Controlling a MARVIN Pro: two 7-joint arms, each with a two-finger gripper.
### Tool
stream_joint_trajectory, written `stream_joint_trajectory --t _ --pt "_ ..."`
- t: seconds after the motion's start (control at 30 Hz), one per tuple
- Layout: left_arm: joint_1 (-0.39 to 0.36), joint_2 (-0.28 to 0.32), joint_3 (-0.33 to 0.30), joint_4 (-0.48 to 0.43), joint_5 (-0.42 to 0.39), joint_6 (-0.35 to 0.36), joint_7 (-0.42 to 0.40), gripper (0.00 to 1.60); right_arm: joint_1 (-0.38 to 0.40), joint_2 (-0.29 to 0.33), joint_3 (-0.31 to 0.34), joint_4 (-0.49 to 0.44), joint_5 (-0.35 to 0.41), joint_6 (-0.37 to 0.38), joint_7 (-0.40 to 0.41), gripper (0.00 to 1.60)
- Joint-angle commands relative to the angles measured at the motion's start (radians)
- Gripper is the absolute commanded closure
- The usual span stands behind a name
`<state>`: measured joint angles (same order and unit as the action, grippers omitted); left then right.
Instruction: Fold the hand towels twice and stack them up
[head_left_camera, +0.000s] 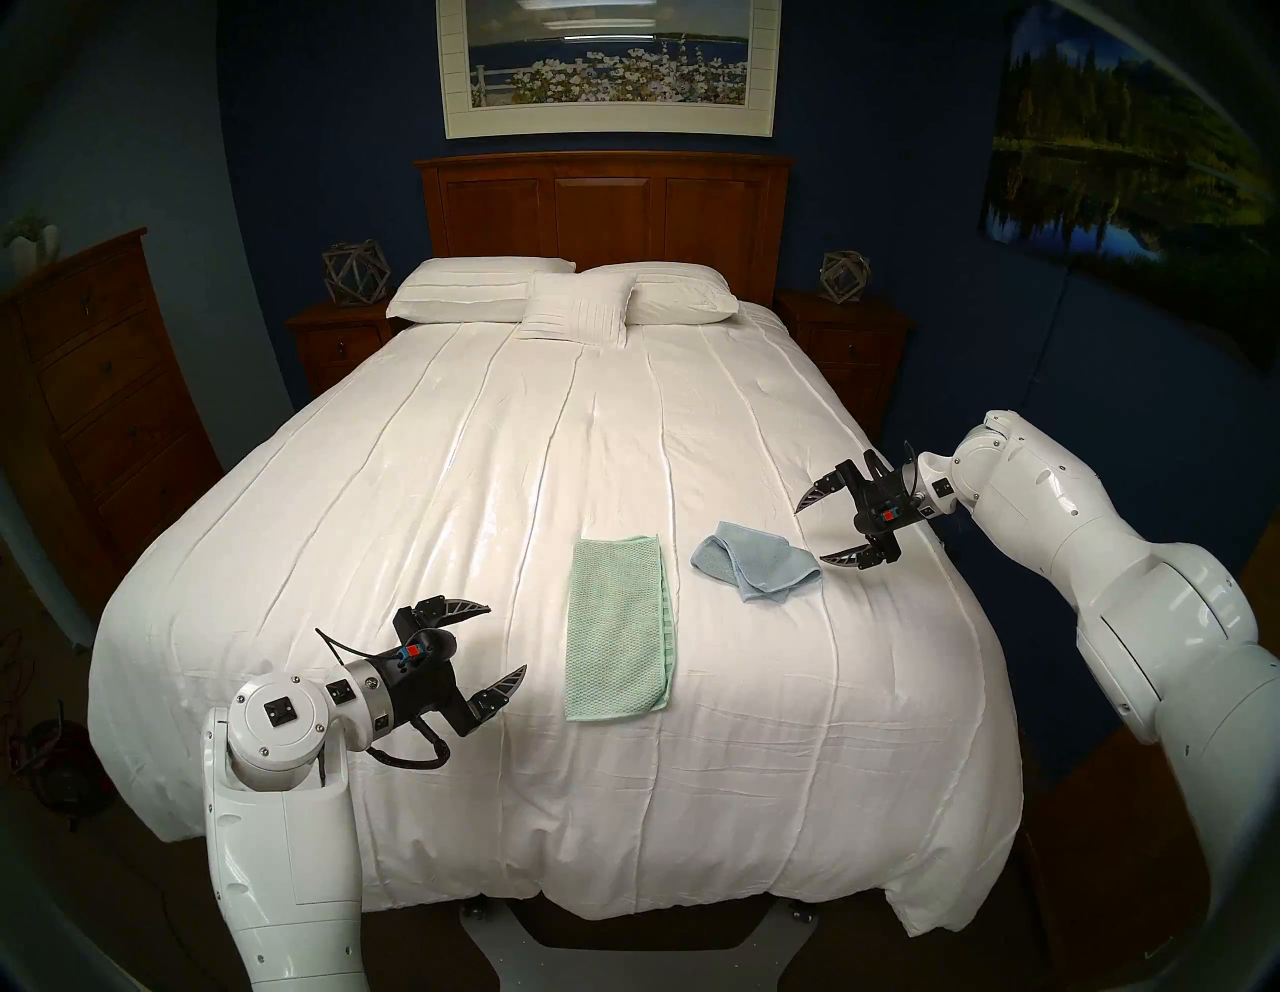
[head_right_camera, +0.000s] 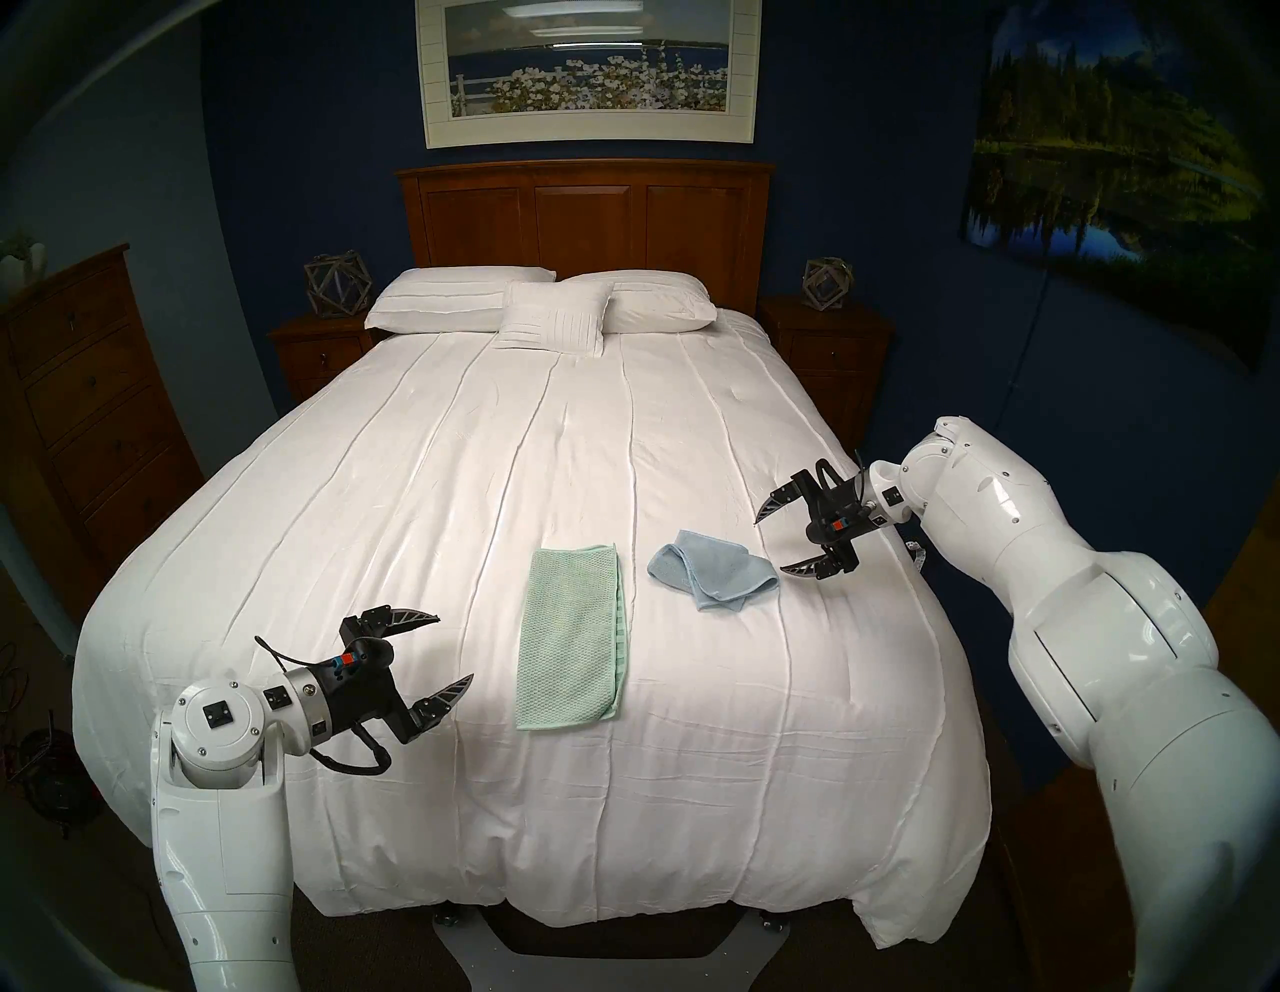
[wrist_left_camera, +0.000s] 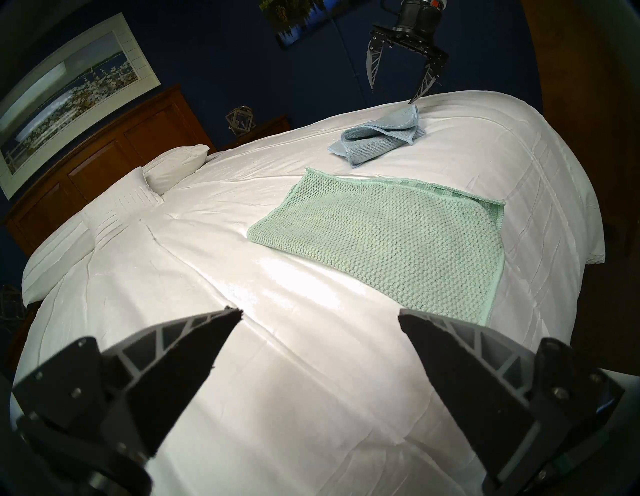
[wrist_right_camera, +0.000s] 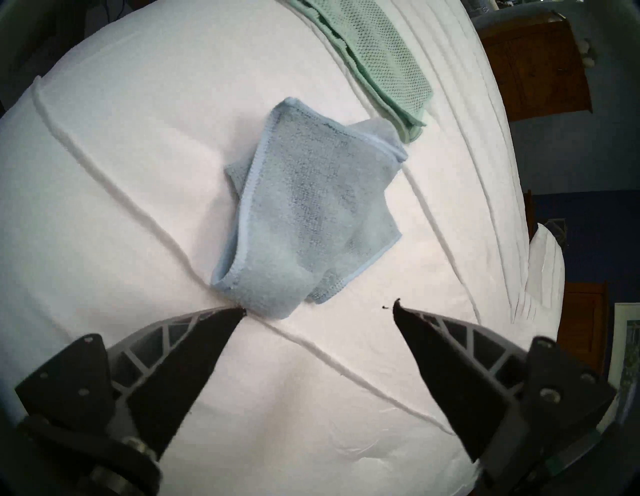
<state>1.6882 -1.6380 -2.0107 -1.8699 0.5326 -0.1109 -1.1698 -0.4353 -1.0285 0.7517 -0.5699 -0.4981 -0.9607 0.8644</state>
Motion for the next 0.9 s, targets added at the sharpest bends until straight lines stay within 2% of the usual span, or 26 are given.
stream_joint_trajectory --t 0.0,0.6,0.87 --pt "-0.002 0.001 0.001 -0.011 -0.003 -0.001 -0.001 0.0 -0.028 0.007 0.022 -0.054 0.077 0.001 0.02 0.0" --pt "-0.004 0.001 0.0 -0.009 -0.002 -0.004 -0.001 0.0 -0.135 0.101 0.074 -0.135 0.238 0.001 0.023 0.0" --pt "-0.005 0.001 0.0 -0.006 -0.002 -0.005 -0.001 0.0 -0.234 0.102 0.052 -0.167 0.296 0.001 0.037 0.0"
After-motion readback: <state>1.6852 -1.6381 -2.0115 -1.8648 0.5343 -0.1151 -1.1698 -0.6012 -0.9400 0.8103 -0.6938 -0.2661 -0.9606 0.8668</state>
